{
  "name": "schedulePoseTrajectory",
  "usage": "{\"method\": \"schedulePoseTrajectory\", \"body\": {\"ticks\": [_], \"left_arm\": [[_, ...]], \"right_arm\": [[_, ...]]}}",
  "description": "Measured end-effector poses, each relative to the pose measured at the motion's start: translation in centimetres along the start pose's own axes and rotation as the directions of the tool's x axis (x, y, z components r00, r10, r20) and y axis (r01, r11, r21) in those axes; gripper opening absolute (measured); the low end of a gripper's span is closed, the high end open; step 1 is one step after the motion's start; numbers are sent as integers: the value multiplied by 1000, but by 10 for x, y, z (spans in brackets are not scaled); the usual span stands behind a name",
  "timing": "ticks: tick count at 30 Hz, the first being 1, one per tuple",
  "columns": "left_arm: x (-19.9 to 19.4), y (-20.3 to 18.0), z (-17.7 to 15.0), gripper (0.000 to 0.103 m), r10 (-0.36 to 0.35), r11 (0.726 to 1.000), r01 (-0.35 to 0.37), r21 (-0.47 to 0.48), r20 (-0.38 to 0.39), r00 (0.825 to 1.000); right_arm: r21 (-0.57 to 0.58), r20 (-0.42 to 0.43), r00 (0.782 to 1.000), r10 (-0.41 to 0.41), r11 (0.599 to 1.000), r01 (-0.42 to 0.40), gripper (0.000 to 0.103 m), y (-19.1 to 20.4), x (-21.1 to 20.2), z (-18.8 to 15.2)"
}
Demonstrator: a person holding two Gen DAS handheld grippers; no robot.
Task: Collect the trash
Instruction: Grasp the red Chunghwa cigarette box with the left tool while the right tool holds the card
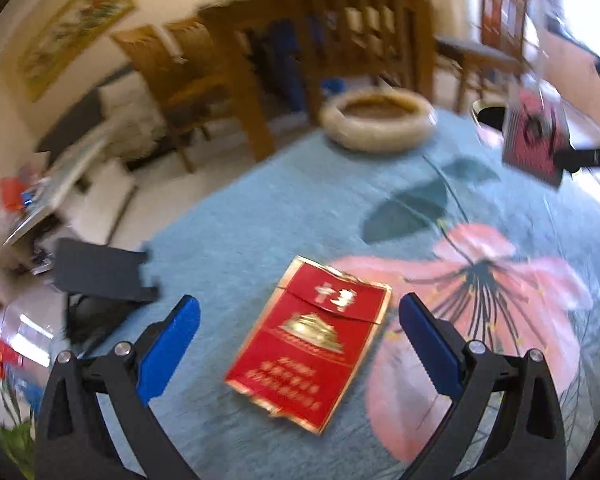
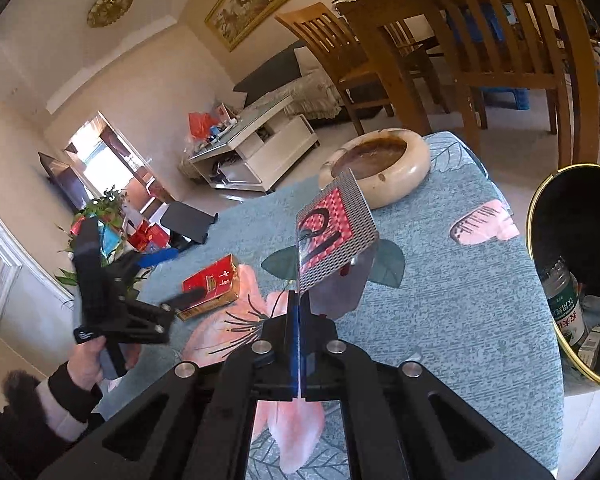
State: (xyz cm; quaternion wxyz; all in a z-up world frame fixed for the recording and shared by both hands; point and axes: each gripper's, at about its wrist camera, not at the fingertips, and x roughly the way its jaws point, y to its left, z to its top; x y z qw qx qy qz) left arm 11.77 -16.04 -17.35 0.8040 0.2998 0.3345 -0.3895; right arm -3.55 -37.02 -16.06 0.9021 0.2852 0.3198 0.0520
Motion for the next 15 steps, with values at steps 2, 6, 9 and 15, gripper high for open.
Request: {"method": "schedulePoseTrajectory", "body": {"ticks": [2,6,9,15], "left_arm": [[14,-5,-3,100,-37,998,40,50,-58,998],[24,4,-6,98,-108,994,110,15,-89,990],[23,9,-13,83,-165,986,162,-43,-81,983],[12,4,-19,65,-104,984,89,-154,-94,990]], "right_arm": [[12,4,1000,4,1000,-4,0,-3,-1,0],[15,7,1000,5,1000,-5,0,-3,-2,-1],[17,2,1000,11,1000,-11,0,-2,0,-1],[15,-1,1000,14,1000,-14,0,1,0,-1]]}}
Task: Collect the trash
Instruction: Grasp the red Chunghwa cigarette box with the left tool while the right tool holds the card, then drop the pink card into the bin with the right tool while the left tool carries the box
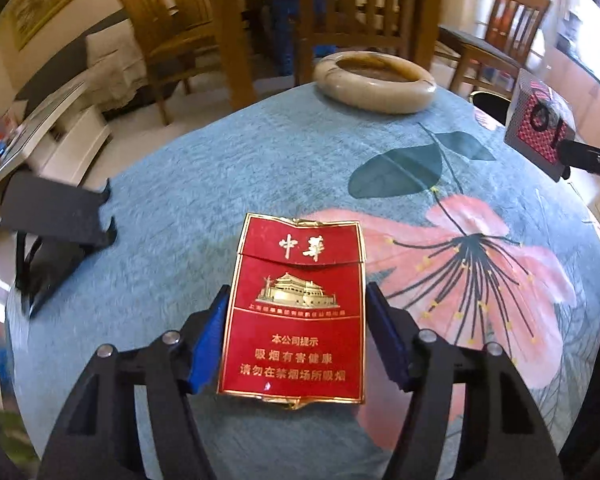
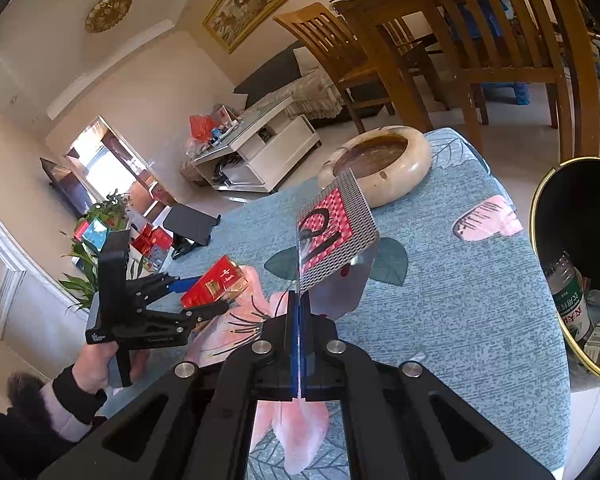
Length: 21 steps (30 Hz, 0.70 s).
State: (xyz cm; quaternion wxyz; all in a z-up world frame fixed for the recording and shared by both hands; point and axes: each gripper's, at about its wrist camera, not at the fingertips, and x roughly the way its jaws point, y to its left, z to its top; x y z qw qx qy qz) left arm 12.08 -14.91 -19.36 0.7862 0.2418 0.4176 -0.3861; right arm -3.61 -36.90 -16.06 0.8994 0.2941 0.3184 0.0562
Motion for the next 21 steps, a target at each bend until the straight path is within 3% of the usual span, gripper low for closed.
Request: {"method": "schedulePoseTrajectory", "body": {"ticks": [9,16,21], "left_arm": [[-18,-24,-19,65,166,979,-162,-121,22,986],[-26,-38,-28,65,245,953,-236,-191,22,969],[-28,-42,-28,65,251,946,-243,-214,14,968]], "right_arm": [[-15,-7,1000,-1,1000,1,0,3,0,-4],[-55,-28,999,-31,998,30,0,13,4,-16],[-81,-56,997,-48,996,43,0,25,10,-34]]}}
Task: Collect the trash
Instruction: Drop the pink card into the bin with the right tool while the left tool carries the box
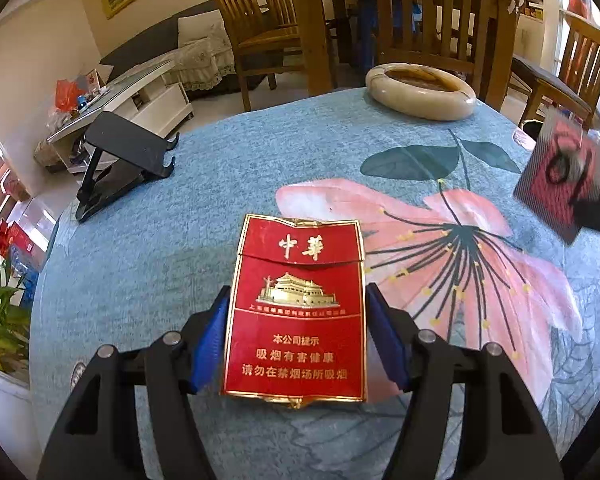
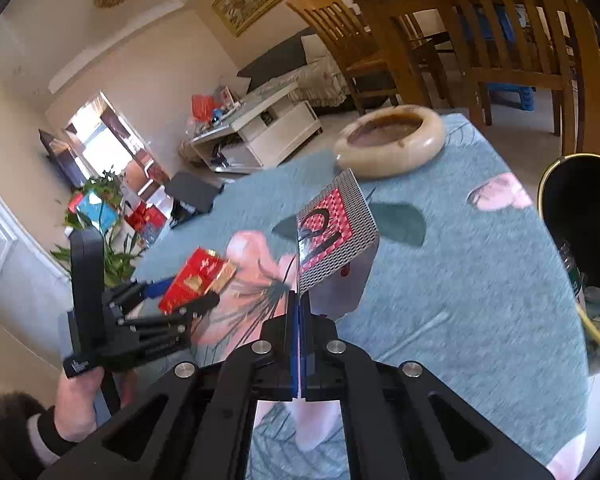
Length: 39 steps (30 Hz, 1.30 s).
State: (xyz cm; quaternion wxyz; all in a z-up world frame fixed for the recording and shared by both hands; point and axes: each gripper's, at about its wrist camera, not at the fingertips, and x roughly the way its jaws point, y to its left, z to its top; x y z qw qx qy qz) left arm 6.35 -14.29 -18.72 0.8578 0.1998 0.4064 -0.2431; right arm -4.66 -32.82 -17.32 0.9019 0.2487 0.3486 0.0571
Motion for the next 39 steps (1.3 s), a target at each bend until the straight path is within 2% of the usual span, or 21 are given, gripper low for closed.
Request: {"method": "schedulePoseTrajectory", "body": {"ticks": [4,10,14,17,20,25,26,28,29,30,32,33,36,39], "left_arm": [[-2,0,1,65,-5,1000,5,-11,11,1000],[-11,-11,12,65,-9,1000,9,0,48,999],[-19,-32,27,65,-31,999,28,31,81,996],[-25,-61,47,65,-61,996,53,72,117,991],[-29,-91,64,65,-89,991,74,111,139,986],[-29,-152,89,65,-146,975,115,192,158,977],[-28,-163,94,65,-157,971,122,207,161,974],[-25,-190,105,65,-181,961,139,240,164,970],[-24,-198,108,65,-189,958,146,249,162,968],[-21,-213,113,65,-201,951,153,269,161,966],[-17,-236,119,65,-219,940,164,299,159,963],[-14,-246,122,65,-226,936,170,310,155,962],[-9,-268,125,65,-244,924,183,336,149,958],[-8,-289,125,65,-257,914,193,356,141,956]], "right_arm": [[-31,-8,1000,-30,999,30,0,8,-3,-7],[-33,64,990,-125,991,128,0,-13,-38,12],[24,108,967,-230,973,229,0,-56,-70,33],[58,147,931,-335,942,330,0,-88,-96,48],[113,160,903,-399,916,384,0,-121,-110,58],[191,115,892,-436,891,411,1,-167,-106,60],[209,90,895,-437,887,412,5,-177,-106,60],[271,36,899,-437,870,412,45,-202,-100,56],[295,29,883,-468,848,440,77,-209,-100,54],[309,22,876,-482,836,453,75,-218,-102,51],[341,31,894,-447,846,411,74,-223,-105,47],[359,42,894,-446,842,403,73,-227,-108,44],[398,105,867,-487,820,412,73,-229,-127,36],[446,201,824,-530,798,405,74,-228,-153,30]]}}
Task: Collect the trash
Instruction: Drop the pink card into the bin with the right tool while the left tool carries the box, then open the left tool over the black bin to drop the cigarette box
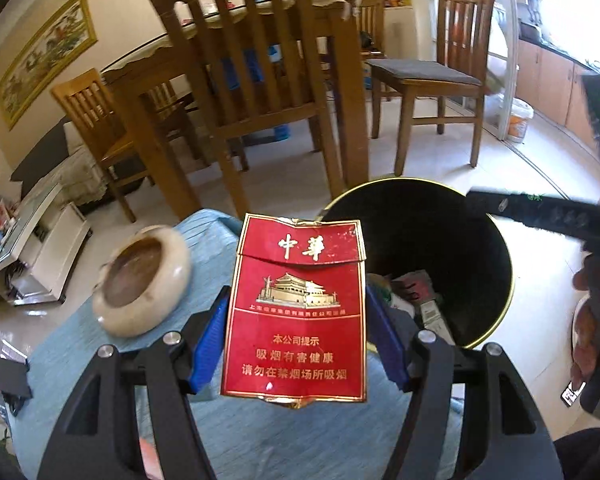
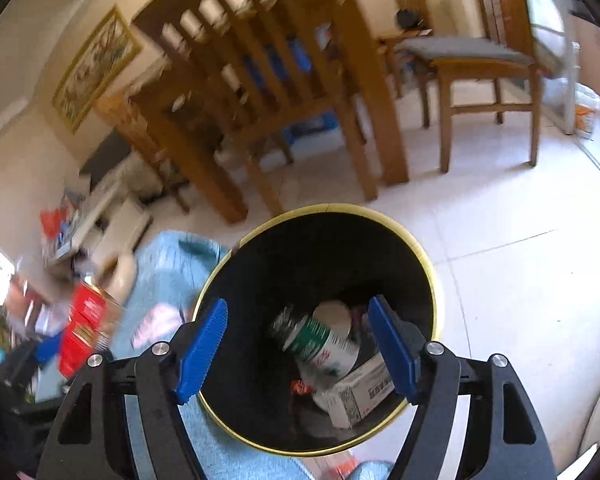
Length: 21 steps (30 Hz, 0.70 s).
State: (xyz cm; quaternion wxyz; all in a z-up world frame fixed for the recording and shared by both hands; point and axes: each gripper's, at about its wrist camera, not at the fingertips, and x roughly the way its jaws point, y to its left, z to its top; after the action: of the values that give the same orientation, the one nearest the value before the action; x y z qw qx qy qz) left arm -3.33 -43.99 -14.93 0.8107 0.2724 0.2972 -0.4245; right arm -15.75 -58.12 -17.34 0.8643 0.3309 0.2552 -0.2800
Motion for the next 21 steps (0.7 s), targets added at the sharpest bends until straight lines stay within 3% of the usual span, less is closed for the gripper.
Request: {"method": "schedulePoseTrajectory", "body": {"ticks": [5,8,21], "left_arm": [[2,-18,4,65,-8,999,8,34,-1,1000],[1,-26,9,65,-6,999,6,52,6,1000],[11,-72,49,67,-18,989,8,145,66,998]], "right_arm": [[103,205,977,-54,994,33,89,-20,-44,4],[174,276,959,-70,985,22,94,-36,-59,8],[286,374,920,-117,958,5,99,-70,-81,8]]}}
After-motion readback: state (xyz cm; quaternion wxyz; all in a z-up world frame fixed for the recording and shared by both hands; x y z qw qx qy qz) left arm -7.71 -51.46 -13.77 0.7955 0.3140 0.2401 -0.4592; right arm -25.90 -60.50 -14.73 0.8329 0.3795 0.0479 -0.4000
